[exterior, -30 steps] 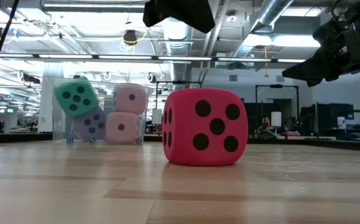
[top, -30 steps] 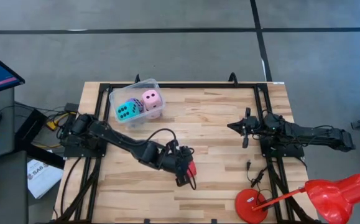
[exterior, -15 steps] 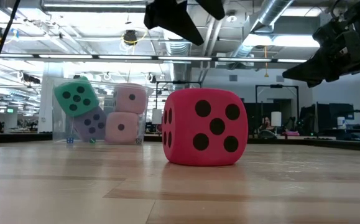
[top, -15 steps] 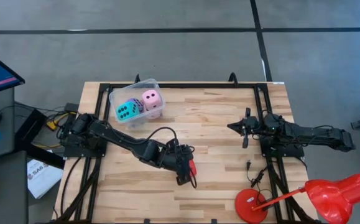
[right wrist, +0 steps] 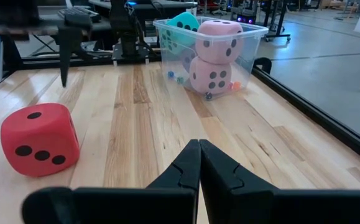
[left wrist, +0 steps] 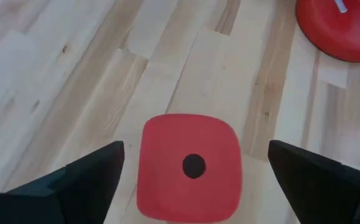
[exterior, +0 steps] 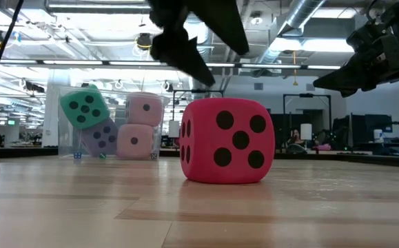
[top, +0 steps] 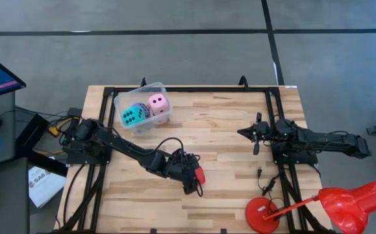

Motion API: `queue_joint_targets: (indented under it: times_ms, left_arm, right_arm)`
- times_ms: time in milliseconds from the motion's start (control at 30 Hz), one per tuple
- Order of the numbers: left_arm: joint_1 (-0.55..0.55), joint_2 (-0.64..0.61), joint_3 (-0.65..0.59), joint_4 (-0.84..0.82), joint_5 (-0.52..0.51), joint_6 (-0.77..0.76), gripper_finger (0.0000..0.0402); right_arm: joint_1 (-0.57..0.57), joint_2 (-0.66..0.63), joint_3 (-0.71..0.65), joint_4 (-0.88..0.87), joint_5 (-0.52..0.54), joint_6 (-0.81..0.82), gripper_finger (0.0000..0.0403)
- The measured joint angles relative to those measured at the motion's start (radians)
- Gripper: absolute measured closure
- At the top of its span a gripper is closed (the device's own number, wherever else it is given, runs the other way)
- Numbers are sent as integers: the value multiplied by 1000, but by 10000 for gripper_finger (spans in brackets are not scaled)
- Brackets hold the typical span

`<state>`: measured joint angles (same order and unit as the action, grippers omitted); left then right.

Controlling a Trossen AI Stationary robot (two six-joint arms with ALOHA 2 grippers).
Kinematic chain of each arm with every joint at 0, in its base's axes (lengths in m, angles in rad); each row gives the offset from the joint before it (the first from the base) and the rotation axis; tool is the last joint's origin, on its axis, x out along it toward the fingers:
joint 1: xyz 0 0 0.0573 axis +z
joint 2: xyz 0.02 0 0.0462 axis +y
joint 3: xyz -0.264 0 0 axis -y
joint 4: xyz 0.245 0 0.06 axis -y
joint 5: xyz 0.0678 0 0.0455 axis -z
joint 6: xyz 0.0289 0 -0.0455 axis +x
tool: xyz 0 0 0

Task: Pick & Place Dice
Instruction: Put the large red dice into the transparent container

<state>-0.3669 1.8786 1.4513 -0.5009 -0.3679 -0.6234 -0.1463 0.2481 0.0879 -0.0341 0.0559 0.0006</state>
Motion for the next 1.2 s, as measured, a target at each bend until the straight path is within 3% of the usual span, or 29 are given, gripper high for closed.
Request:
queue_joint_targets:
  times_ms: [300,433,800,1200]
  left_arm:
    - [0,0,-102,174,2,-1,4]
    - [-13,0,-136,171,1,55,2]
    - [-22,1,-180,235,-24,27,4]
    - [-27,141,-176,399,56,43,4]
  right_arm:
    - [0,0,0,-5,0,0,400]
    - [0,0,0,-5,0,0,400]
    - [0,0,0,-5,0,0,400]
    - [0,0,0,-12,0,0,400]
